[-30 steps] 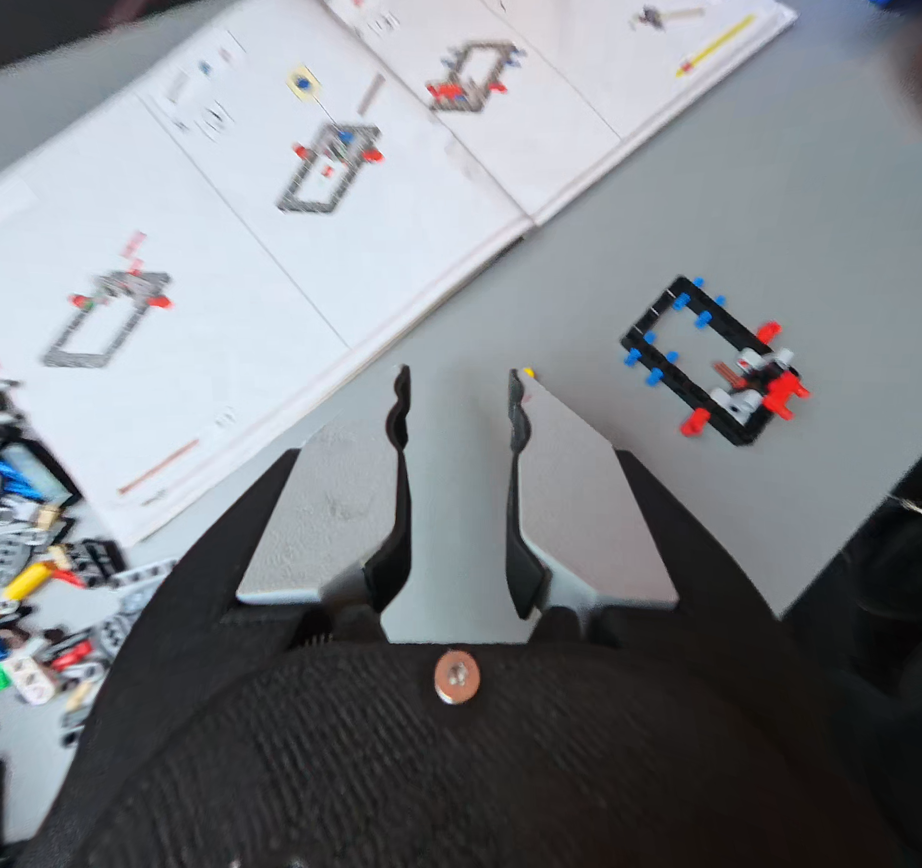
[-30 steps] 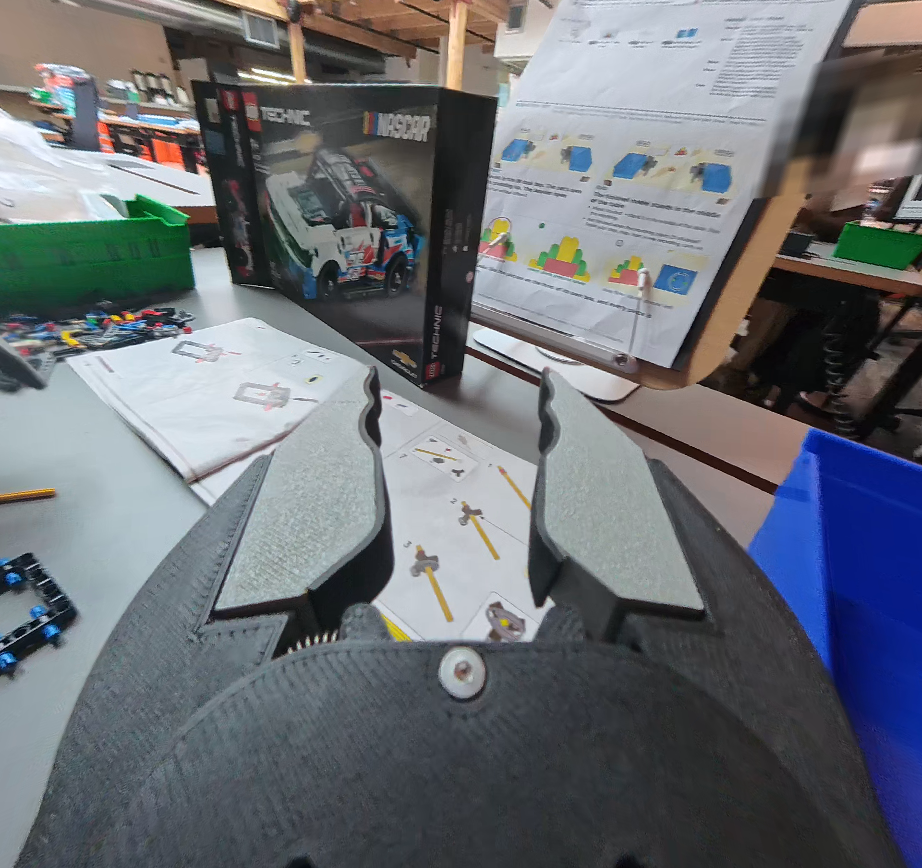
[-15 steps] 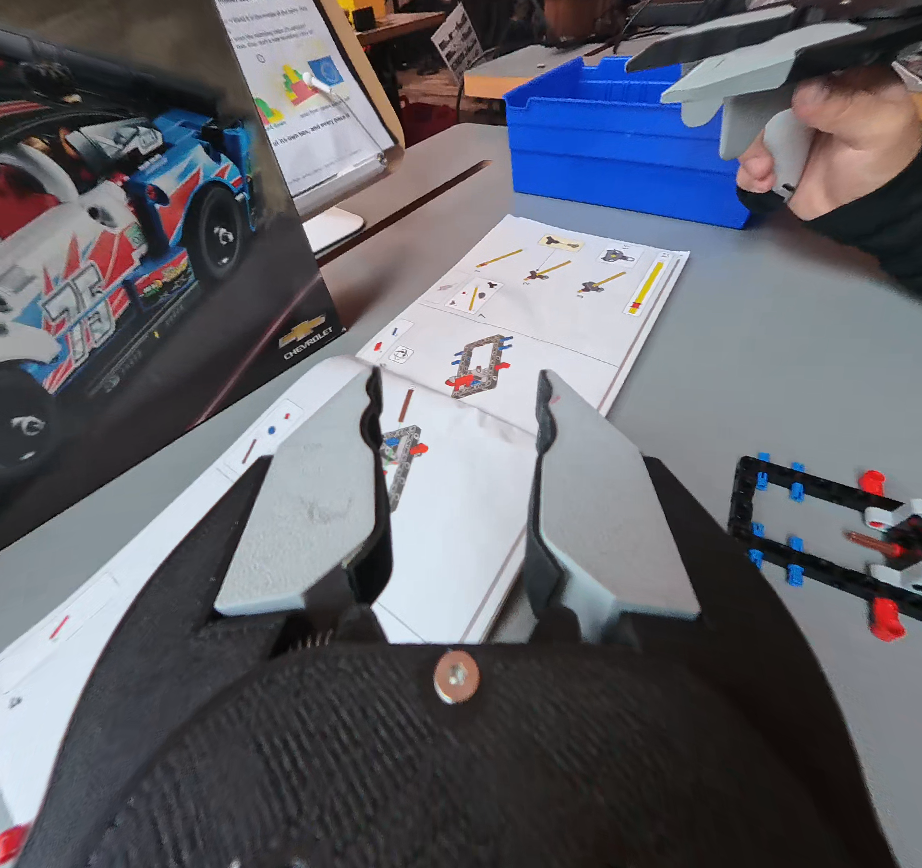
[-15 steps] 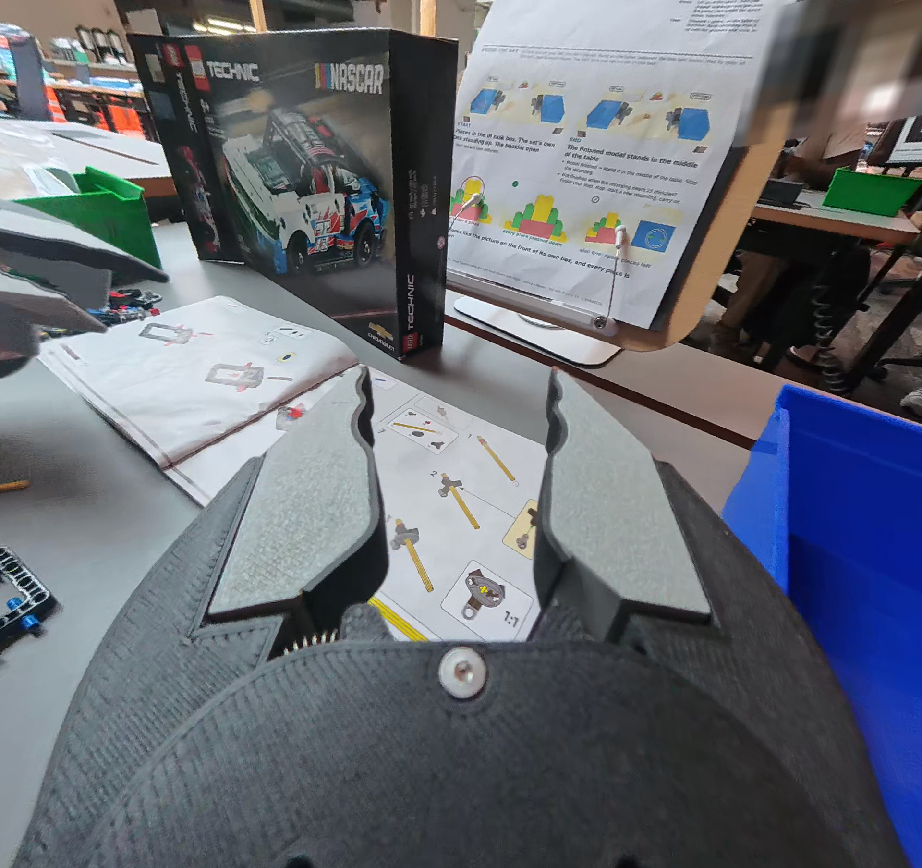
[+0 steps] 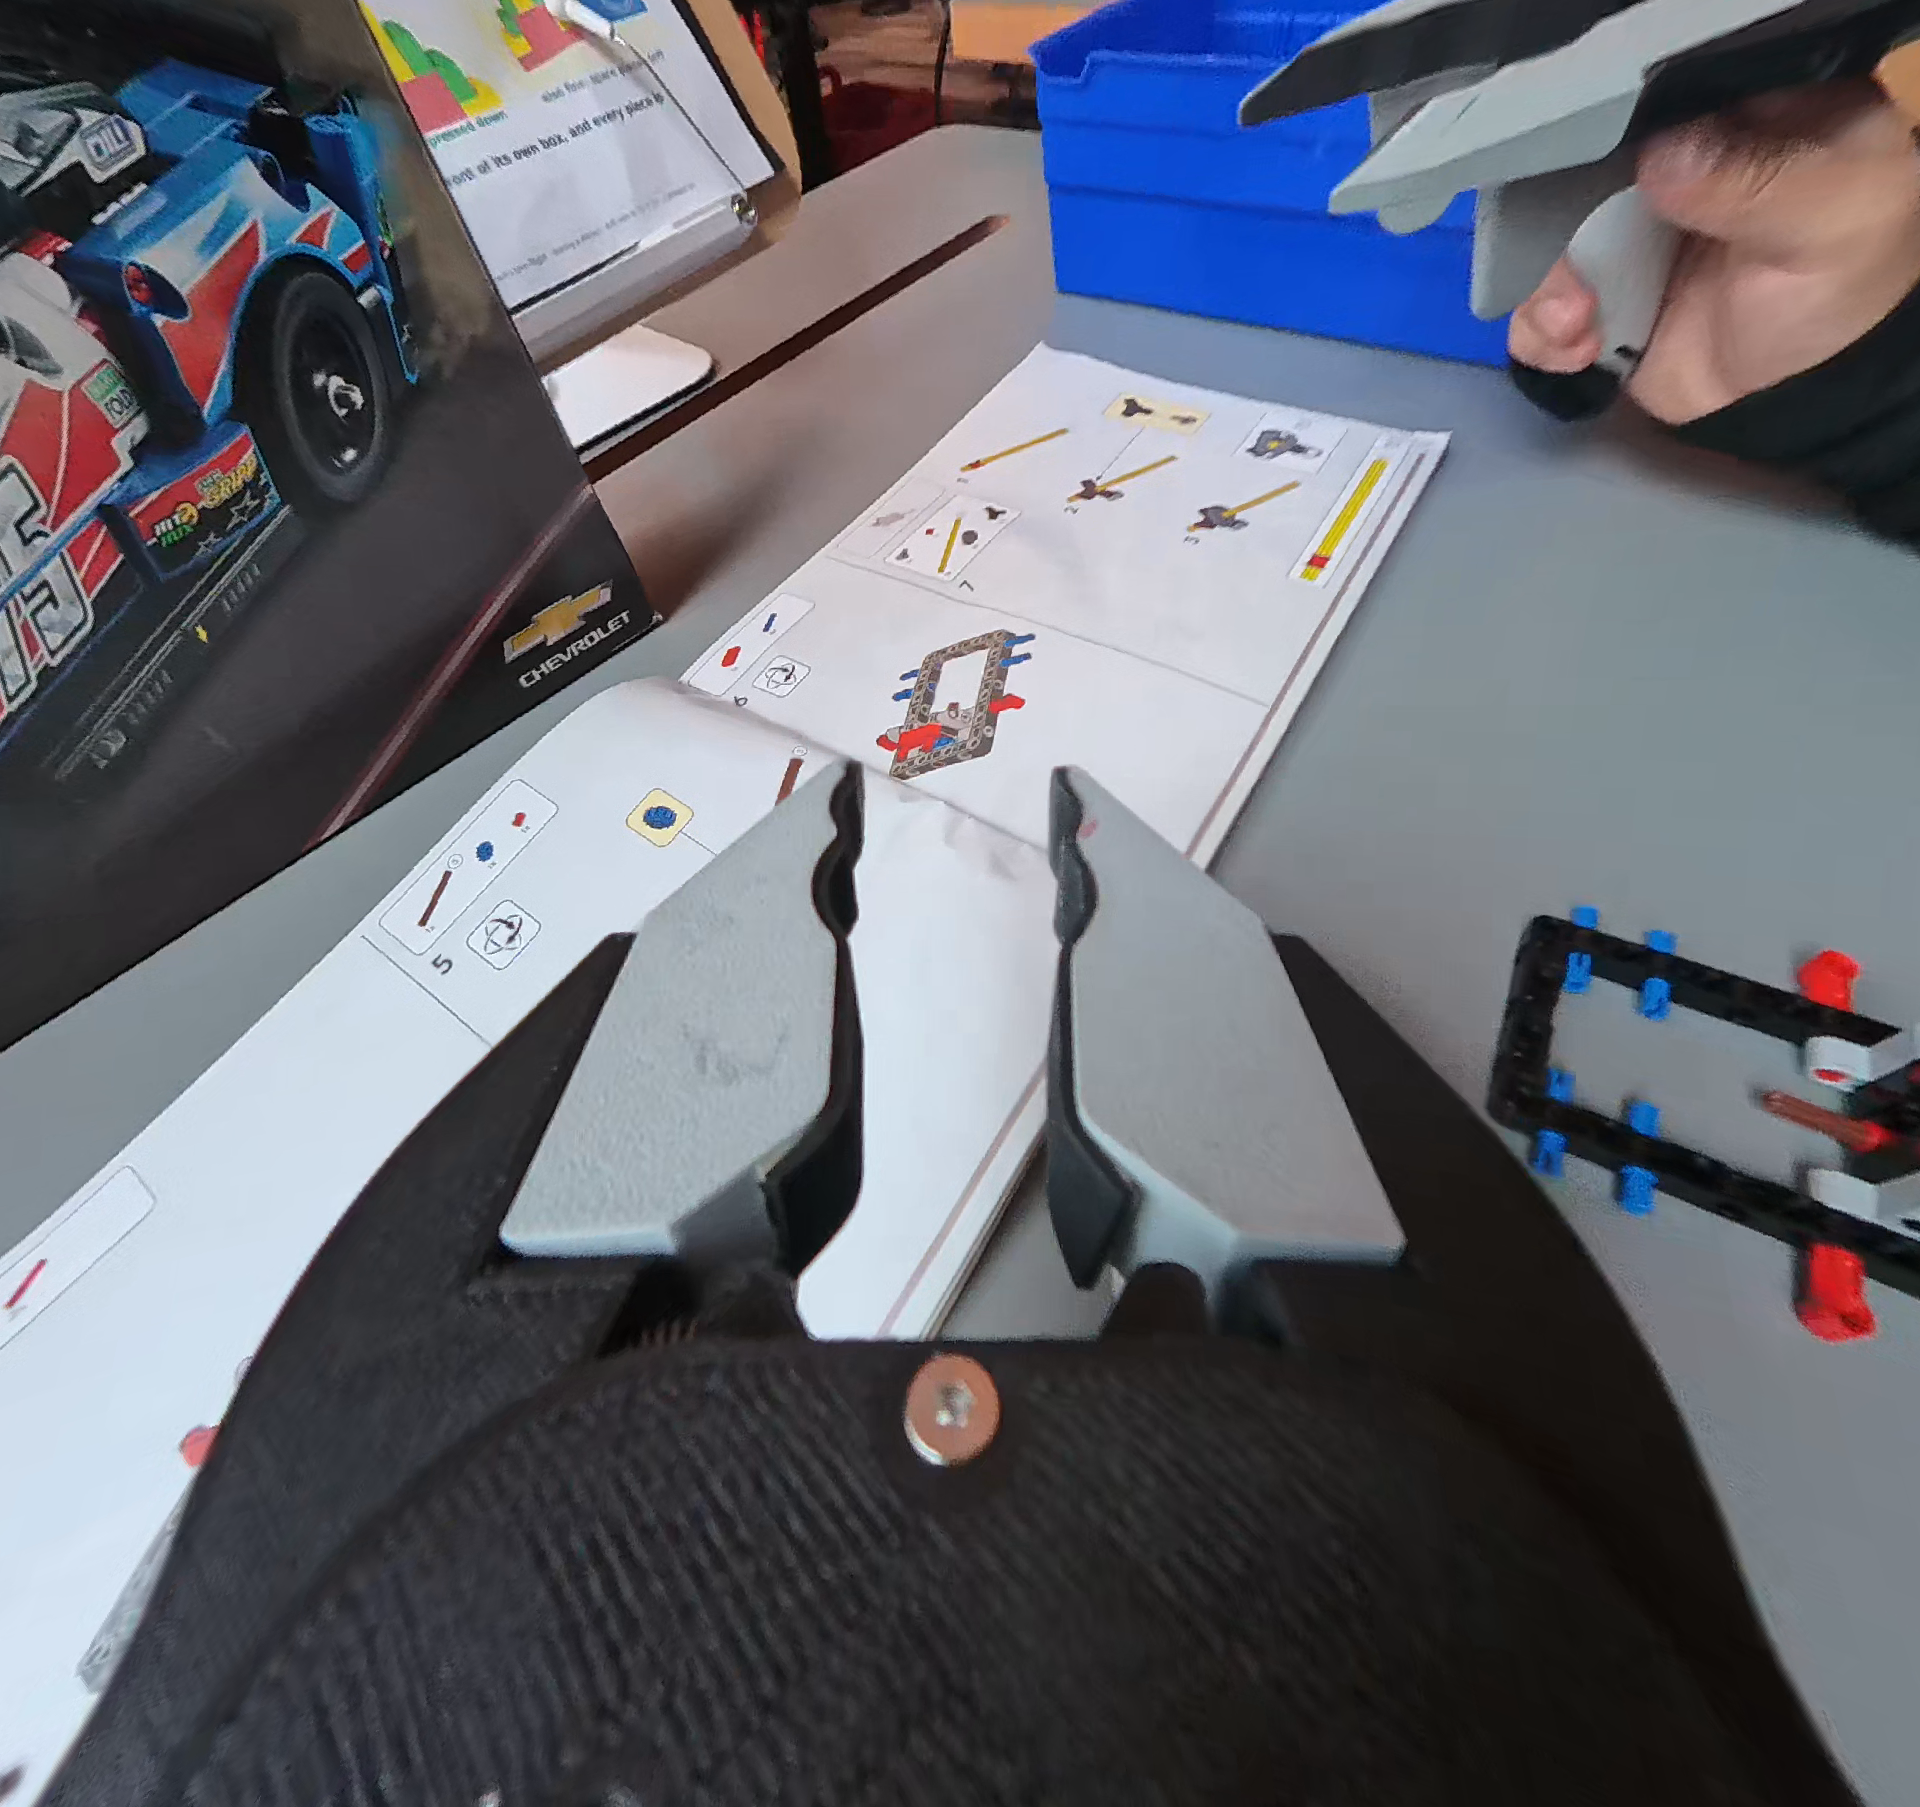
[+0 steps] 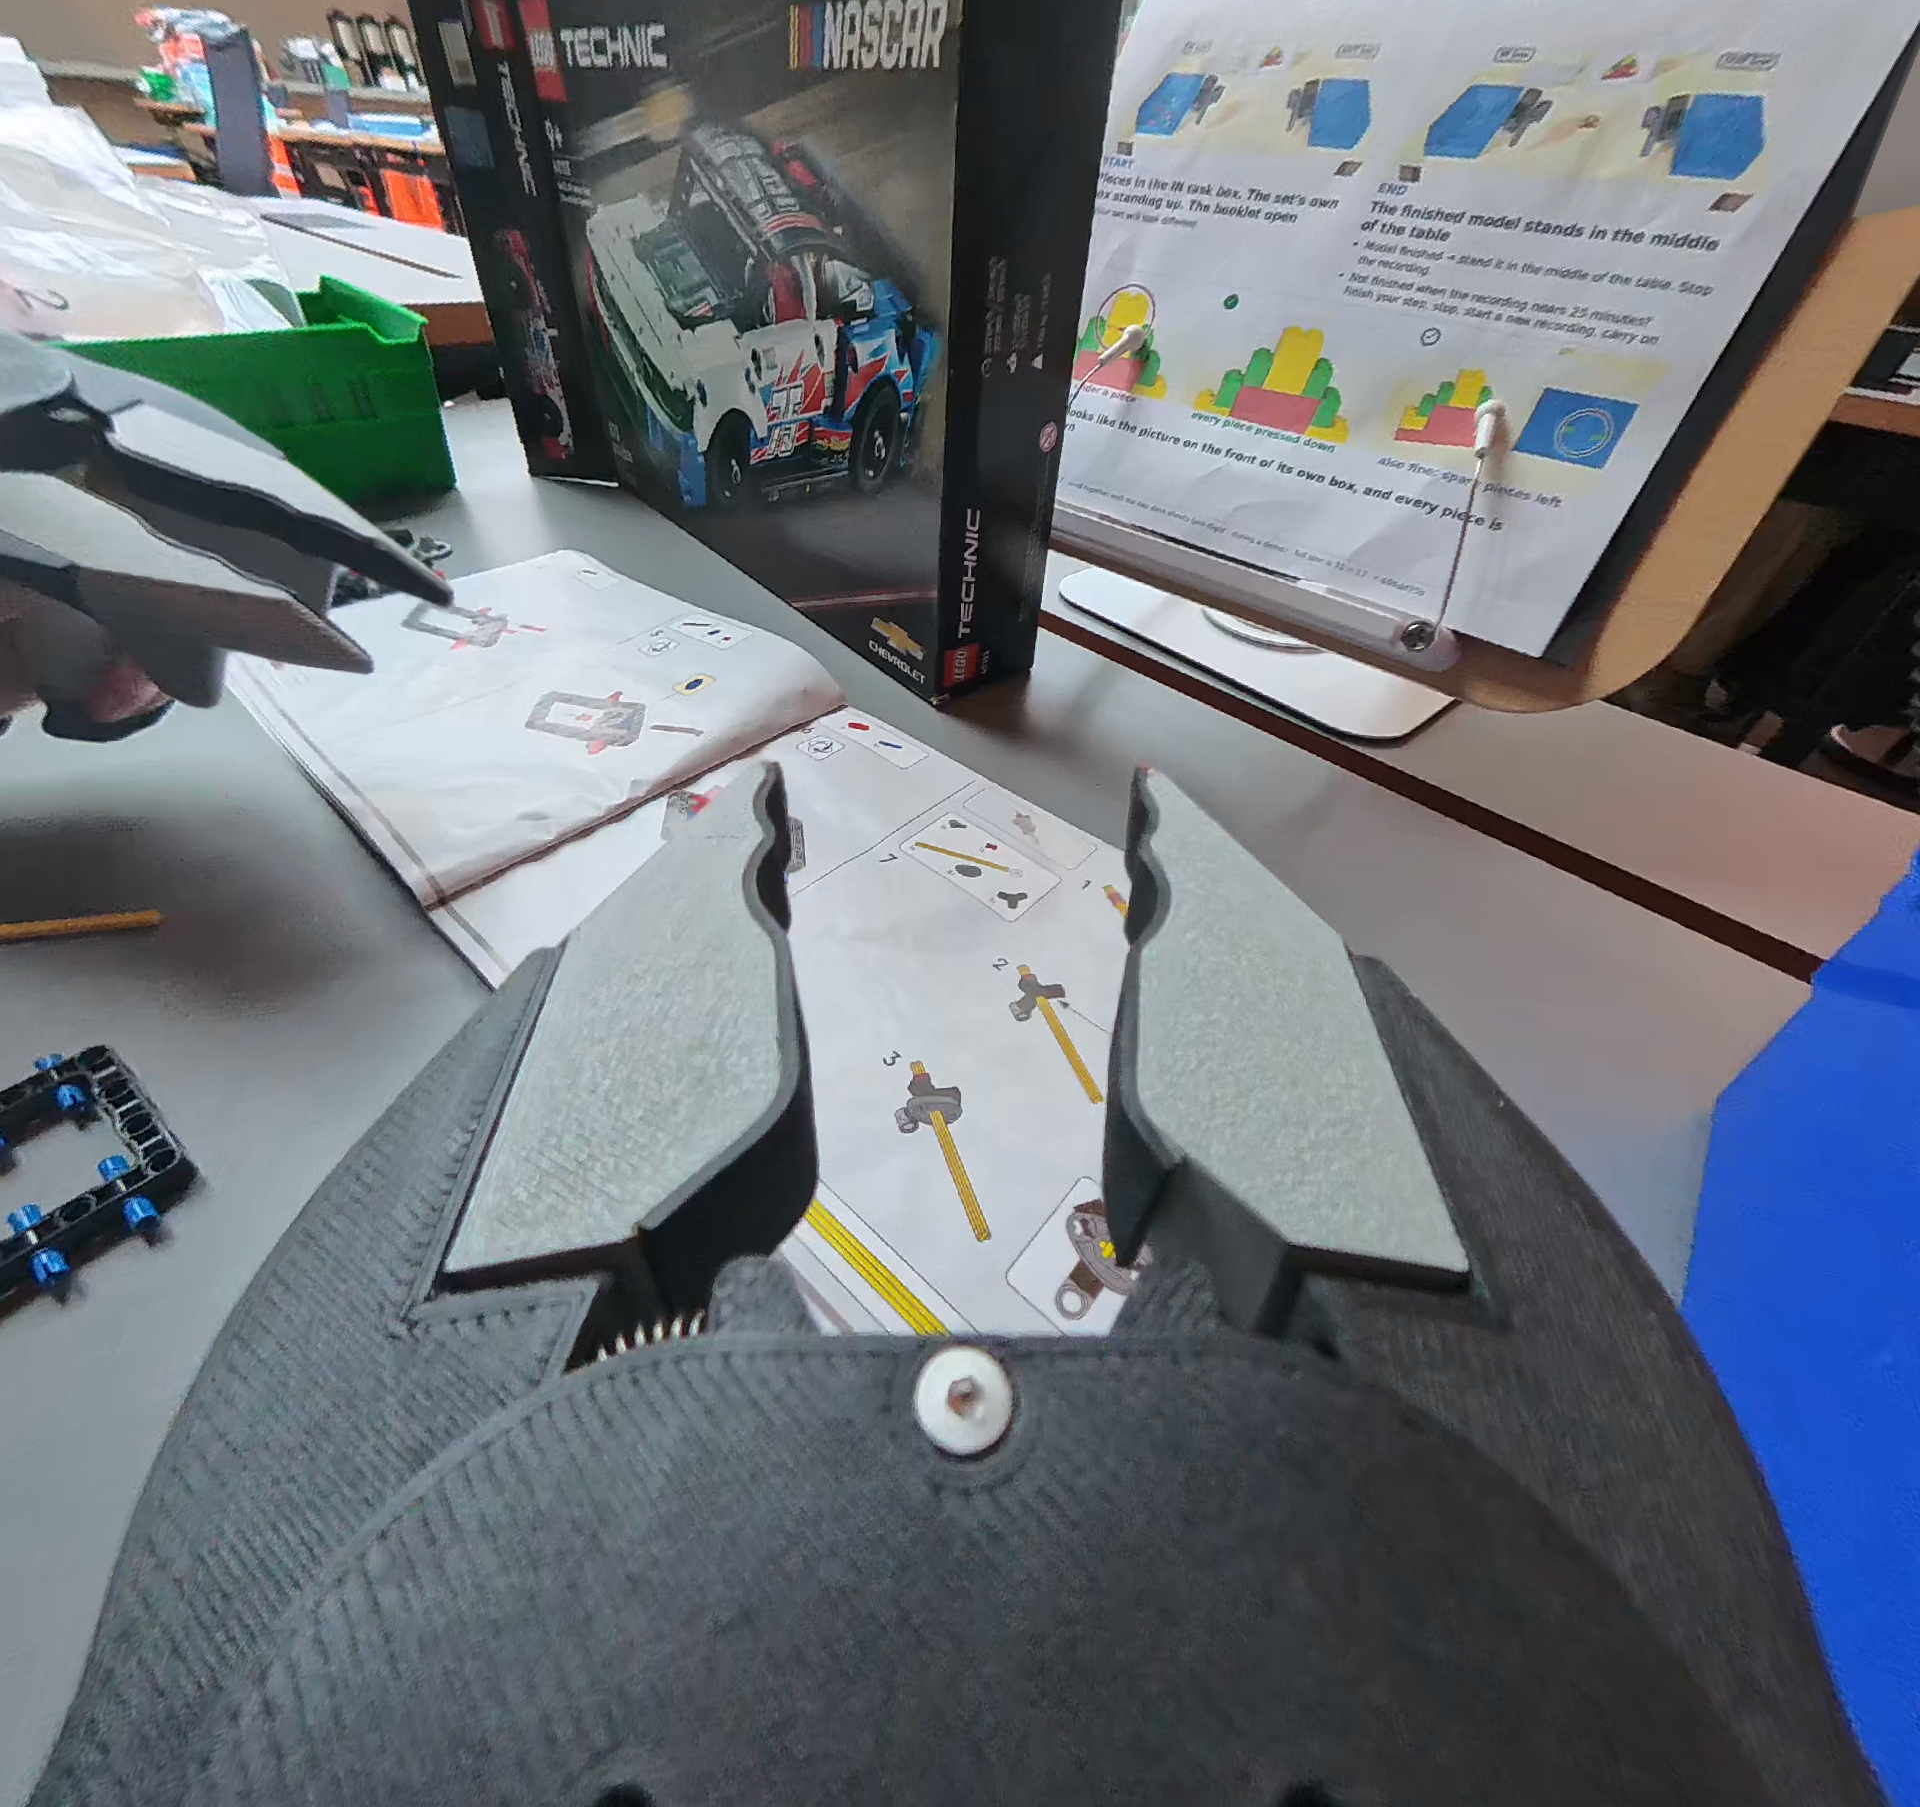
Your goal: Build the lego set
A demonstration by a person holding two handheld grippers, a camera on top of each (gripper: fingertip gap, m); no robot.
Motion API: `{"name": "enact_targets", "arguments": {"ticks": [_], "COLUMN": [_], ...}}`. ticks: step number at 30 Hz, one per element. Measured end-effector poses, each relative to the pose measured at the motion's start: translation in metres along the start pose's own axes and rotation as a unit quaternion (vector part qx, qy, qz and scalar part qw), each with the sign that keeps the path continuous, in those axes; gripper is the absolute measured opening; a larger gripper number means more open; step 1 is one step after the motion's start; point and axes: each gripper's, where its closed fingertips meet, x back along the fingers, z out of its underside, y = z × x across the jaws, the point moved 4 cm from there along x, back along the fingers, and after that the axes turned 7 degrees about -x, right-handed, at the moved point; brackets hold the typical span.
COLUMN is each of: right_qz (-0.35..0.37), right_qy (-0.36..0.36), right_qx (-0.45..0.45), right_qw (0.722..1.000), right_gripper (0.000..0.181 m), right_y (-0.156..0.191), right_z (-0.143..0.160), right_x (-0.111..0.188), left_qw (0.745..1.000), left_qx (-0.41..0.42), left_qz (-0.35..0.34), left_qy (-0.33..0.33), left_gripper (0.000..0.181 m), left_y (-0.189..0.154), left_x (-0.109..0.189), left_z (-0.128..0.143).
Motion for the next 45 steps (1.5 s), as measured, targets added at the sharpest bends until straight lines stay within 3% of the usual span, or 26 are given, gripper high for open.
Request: {"name": "enact_targets", "arguments": {"ticks": [5,8,9,13,17,21,24,26,29,36,45], "right_qz": [-0.005,-0.002,-0.001,0.015,0.03,0.025,0.017,0.008,-0.002,-0.011,-0.022], "right_qy": [0.021,0.027,0.03,0.047,0.071,0.075,0.075,0.068,0.06,0.057,0.048], "right_qx": [0.034,0.058,0.065,0.062,0.062,0.065,0.061,0.05,0.029,0.012,0.015], "right_qw": [0.999,0.998,0.997,0.997,0.995,0.995,0.995,0.996,0.998,0.998,0.998], "right_gripper": [0.055,0.042,0.036,0.04,0.041,0.041,0.039,0.035,0.034,0.033,0.032], "right_y": [0.008,0.01,0.01,0.006,0.0,0.002,0.004,0.006,0.006,0.006,0.009], "right_z": [0.008,0.014,0.017,0.025,0.033,0.035,0.036,0.035,0.035,0.035,0.032], "right_x": [-0.008,-0.014,-0.016,-0.018,-0.019,-0.019,-0.02,-0.02,-0.019,-0.019,-0.017], "left_qw": [0.998,0.999,0.999,0.998,0.99,0.96,0.93,0.918,0.907,0.863,0.843], "left_qx": [-0.03,-0.003,0.011,0.054,0.078,0.171,0.225,0.249,0.246,0.226,0.248], "left_qz": [-0.025,-0.018,-0.011,0.006,-0.085,-0.185,-0.22,-0.217,-0.218,-0.205,-0.198], "left_qy": [0.045,0.042,0.04,0.042,0.076,0.123,0.191,0.222,0.264,0.402,0.434], "left_gripper": [0.023,0.02,0.022,0.038,0.023,0.028,0.028,0.032,0.028,0.0,0.012], "left_y": [-0.003,-0.005,-0.006,-0.013,0.011,0.071,0.098,0.103,0.103,0.099,0.109], "left_x": [-0.006,-0.003,-0.001,0.021,0.081,0.175,0.232,0.253,0.263,0.248,0.233], "left_z": [0.008,0.008,0.009,0.006,0.023,0.061,0.095,0.109,0.121,0.151,0.167]}}
